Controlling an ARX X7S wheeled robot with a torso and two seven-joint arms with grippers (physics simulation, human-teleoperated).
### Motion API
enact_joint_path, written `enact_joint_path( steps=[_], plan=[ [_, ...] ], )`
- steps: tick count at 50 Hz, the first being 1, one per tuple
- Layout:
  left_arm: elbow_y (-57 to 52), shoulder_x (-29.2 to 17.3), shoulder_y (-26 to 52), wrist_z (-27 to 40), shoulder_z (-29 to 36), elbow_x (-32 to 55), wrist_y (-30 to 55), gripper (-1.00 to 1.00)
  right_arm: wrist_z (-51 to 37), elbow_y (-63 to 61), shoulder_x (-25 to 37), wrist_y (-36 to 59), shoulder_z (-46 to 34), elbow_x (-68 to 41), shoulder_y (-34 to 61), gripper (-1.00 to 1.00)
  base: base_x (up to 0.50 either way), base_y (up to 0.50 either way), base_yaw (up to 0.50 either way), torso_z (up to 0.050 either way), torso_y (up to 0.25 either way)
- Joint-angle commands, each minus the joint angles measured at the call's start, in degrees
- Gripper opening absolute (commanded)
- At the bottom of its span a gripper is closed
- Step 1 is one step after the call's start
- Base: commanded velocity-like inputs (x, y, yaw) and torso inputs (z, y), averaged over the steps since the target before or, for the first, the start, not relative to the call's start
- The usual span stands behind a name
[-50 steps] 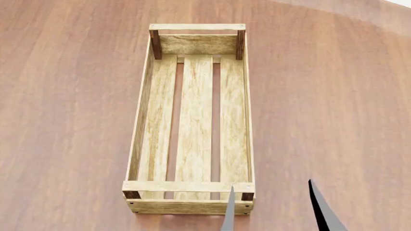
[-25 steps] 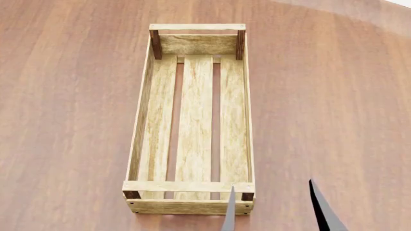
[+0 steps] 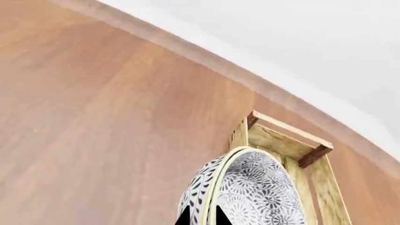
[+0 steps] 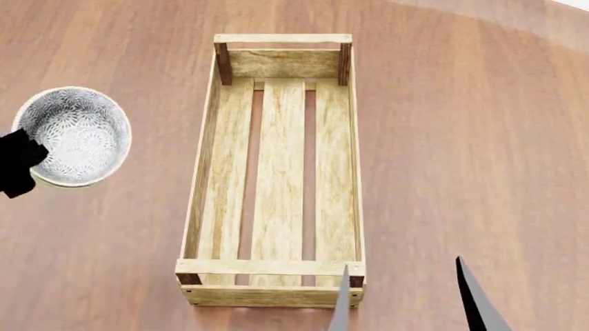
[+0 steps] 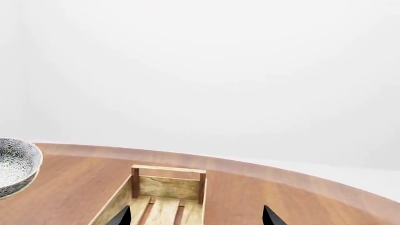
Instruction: Stack the right bowl on the left bowl and place them in the tray.
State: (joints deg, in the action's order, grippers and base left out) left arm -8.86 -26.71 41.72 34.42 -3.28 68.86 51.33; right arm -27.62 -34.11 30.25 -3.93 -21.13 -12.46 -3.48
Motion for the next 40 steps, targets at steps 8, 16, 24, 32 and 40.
enact_joint_path(
  steps=[8,16,24,32,40],
  plan=[
    [-4.2,9.2,19.1,5.1,9.8,2.6,6.1,-1.00,1.0,0.9,-0.4,-2.0,2.4,-0.1,-1.1,1.00,0.00,0.00,0.00,0.002,0.000],
    [-4.4,11.4,22.8,5.1,12.3,2.7,6.8,-1.00,1.2,1.8,-0.4,-2.7,2.3,-0.3,-1.4,1.00,0.00,0.00,0.00,0.000,0.001],
    [-3.2,12.9,25.0,2.3,15.5,0.1,5.7,-1.00,1.5,3.0,-0.6,-3.6,1.8,-0.1,-1.7,1.00,0.00,0.00,0.00,0.000,0.001],
    [2.2,15.1,25.9,-2.1,18.3,-4.1,2.1,-1.00,1.8,4.0,-1.0,-4.4,1.1,-0.1,-2.0,1.00,0.00,0.00,0.00,0.000,0.001],
    [9.0,18.8,25.7,-6.4,22.1,-8.3,-2.0,-1.00,1.9,4.0,-0.4,-5.2,1.7,-0.9,-2.8,1.00,0.00,0.00,0.00,0.000,0.000]
  ],
)
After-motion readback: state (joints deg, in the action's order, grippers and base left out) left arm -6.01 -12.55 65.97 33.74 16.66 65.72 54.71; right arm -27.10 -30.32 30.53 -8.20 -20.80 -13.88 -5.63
